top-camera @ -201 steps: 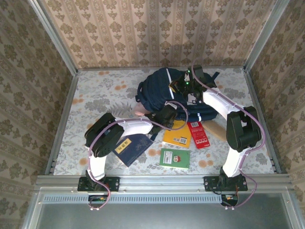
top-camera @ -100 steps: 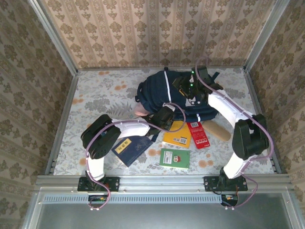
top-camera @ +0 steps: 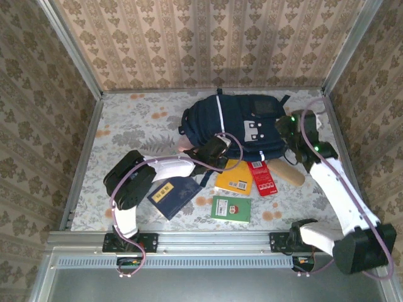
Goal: Pack the student bag
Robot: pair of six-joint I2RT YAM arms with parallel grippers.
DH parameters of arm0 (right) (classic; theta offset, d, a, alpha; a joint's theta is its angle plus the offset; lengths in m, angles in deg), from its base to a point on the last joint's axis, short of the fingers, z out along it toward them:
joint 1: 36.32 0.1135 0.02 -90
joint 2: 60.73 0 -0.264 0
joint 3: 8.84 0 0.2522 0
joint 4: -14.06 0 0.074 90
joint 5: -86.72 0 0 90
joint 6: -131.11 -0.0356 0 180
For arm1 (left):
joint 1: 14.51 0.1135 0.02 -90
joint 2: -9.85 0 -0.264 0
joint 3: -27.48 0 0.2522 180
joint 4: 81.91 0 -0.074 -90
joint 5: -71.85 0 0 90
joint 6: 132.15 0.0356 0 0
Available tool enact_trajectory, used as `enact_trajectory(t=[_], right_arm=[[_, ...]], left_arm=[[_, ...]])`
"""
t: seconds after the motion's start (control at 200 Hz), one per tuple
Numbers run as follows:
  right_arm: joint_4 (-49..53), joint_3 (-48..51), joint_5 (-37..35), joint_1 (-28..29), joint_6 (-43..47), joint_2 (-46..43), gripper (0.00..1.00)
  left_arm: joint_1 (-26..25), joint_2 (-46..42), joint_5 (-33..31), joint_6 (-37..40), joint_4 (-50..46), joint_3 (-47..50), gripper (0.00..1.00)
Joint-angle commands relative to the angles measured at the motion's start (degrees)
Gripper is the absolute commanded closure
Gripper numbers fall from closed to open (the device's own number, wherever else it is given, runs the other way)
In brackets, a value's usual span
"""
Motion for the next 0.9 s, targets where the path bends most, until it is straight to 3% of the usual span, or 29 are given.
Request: enact_trajectory(t=[0.0,0.11,0.41,0.575,0.63,0.895], right_arm=[[-3.0,5.9,-0.7,0.2,-4.5,-3.9,0.48],[-5.0,9.5,3.6,0.2,-7.1,-5.0,0.48],[-15.9,13.8,20.4,2.4,-16.9,1.9,0.46],[-19.2,14.6,20.0,7.0,-24.1,5.7,0.4],[-21.8,15.5,21.1,7.8,-27.2,7.9,0.32],[-36.4,17.3,23.8,9.9,-34.8,16.9,0.31]], left_arm=[[0.6,-3.1,3.1,-0.9,3.6,-0.2,1.0],[0.6,-4.9,4.9,-0.9,7.3,1.3,1.0],[1.9,-5.8,13.5,-2.4,1.4,-5.6,1.0],[1.8,-6.8,15.0,-2.6,1.5,-5.7,1.0],[1.8,-6.9,15.5,-2.9,1.6,-5.7,1.0],[1.9,-7.8,17.0,-4.3,1.9,-5.5,1.0]])
